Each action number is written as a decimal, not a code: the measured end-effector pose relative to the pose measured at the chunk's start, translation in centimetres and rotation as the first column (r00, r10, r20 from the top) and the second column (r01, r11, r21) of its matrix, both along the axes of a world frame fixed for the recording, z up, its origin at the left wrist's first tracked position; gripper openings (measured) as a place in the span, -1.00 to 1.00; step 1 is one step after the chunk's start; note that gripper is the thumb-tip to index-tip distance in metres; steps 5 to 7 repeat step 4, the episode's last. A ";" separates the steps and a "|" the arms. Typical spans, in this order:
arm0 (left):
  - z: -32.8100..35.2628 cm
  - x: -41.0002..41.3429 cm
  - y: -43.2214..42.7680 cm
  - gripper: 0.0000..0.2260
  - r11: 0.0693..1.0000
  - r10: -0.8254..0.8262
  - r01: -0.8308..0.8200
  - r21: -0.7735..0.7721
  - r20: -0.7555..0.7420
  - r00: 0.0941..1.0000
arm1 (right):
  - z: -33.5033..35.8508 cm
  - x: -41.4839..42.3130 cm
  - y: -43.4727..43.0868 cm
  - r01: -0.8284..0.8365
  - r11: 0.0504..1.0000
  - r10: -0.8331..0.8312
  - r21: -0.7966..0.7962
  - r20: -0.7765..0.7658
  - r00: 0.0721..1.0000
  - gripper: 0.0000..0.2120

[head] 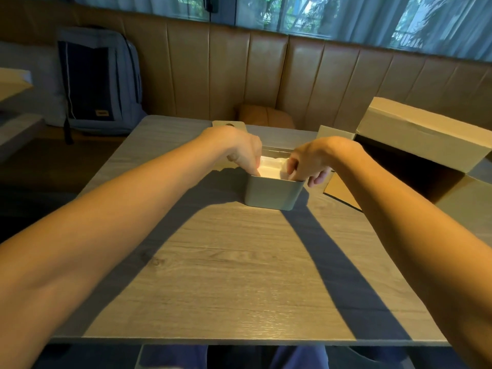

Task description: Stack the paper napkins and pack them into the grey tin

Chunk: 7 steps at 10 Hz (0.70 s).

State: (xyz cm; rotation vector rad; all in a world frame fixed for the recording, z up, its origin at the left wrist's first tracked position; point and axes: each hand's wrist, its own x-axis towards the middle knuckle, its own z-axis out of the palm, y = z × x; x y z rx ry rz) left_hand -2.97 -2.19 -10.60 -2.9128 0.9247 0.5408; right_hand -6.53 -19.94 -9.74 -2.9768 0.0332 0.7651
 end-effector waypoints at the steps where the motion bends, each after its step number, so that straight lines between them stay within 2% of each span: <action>1: 0.9 -0.5 2.0 -0.62 0.965 0.002 -0.018 -0.261 -0.061 0.998 | 1.3 -0.5 -0.6 0.008 0.997 -0.010 0.078 0.023 1.000 -0.72; 2: 1.9 0.0 3.3 -0.75 0.828 0.082 -0.110 -0.549 -0.076 0.994 | 2.8 0.4 -0.8 -0.031 0.990 -0.003 0.138 0.238 0.971 -0.70; 3: 1.9 2.0 4.3 -0.77 0.803 0.207 -0.193 -0.564 -0.040 0.978 | 3.8 2.2 -0.3 -0.120 0.980 0.031 0.161 0.473 0.881 -0.63; 4: 0.1 4.1 4.7 -0.73 0.810 0.316 -0.282 -0.514 -0.022 0.949 | 3.1 4.1 1.9 -0.164 0.954 0.033 0.250 0.460 0.888 -0.57; 7: 0.1 4.1 4.7 -0.73 0.810 0.316 -0.282 -0.514 -0.022 0.949 | 3.1 4.1 1.9 -0.164 0.954 0.033 0.250 0.460 0.888 -0.57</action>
